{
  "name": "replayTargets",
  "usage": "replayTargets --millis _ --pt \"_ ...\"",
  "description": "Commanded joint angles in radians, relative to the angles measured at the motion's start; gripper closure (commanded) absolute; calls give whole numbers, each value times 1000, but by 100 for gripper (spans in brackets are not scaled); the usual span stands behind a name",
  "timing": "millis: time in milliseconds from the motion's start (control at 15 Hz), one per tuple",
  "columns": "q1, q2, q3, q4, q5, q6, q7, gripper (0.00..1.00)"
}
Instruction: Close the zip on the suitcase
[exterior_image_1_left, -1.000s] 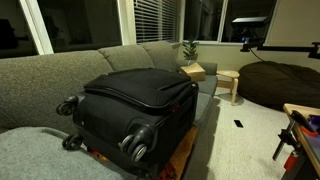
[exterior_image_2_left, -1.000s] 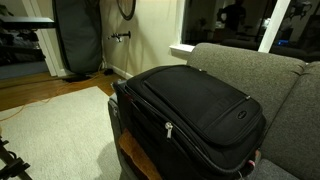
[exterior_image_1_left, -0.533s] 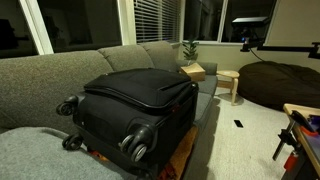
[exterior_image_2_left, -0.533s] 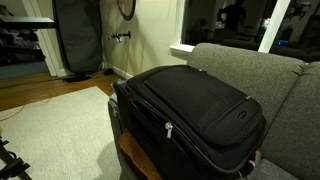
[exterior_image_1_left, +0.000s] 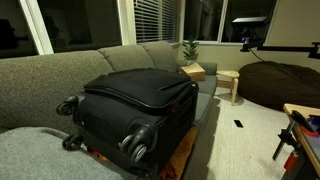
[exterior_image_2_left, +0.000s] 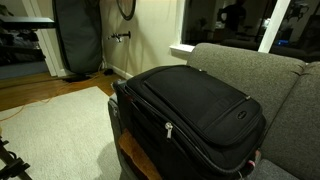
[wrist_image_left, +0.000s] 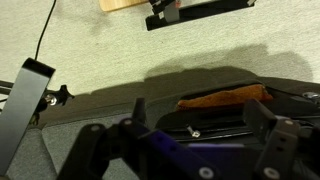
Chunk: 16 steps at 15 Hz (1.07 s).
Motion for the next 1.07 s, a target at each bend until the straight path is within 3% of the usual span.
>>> replayTargets --millis 0,333,1000 --pt "12 -100 -6 -107 21 54 38 0" --pt "4 -146 -1 -168 25 130 87 0" --pt "-4 -108 -16 -197 39 284 90 0"
